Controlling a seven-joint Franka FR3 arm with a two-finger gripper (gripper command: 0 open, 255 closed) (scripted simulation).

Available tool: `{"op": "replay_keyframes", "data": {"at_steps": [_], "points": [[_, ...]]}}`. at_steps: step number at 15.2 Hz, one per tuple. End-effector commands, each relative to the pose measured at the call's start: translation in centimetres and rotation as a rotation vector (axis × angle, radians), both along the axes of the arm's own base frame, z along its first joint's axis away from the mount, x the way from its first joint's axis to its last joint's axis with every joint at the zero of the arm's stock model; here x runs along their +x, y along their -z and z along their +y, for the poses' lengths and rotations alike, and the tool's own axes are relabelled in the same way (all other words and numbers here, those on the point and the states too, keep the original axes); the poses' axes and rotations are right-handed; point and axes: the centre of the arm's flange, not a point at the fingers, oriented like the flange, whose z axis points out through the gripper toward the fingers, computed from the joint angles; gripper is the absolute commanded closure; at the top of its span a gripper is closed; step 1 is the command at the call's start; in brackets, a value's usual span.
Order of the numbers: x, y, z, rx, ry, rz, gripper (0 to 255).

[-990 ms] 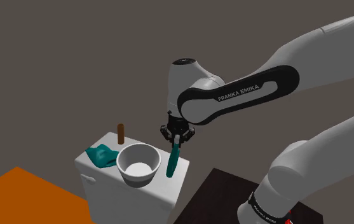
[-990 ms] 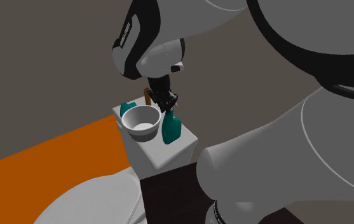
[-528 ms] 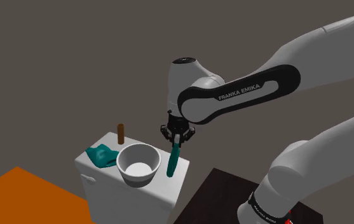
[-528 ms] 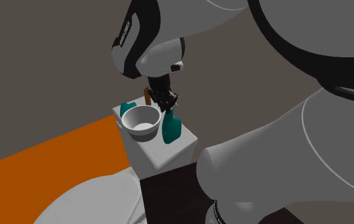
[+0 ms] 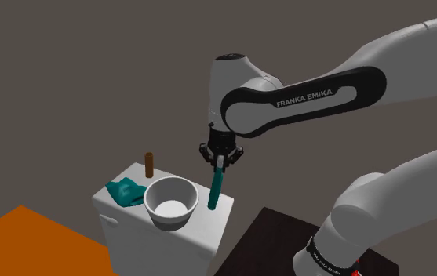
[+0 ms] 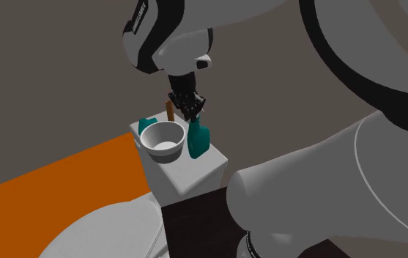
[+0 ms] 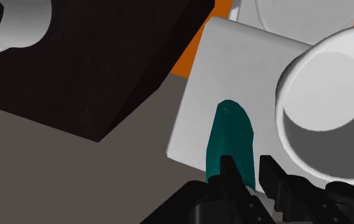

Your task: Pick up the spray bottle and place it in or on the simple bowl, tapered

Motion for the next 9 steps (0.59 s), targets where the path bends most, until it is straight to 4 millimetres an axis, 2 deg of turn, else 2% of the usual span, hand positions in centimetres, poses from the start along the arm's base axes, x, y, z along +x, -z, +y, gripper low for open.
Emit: {"op": "replay_keyframes", "data": {"at_steps": [1,9], "points": [[-0.1,-1.2,0.0,0.0,0.0,0.0,255],[-0.1,-5.4,0.0,0.0,0.0,0.0,255]]}}
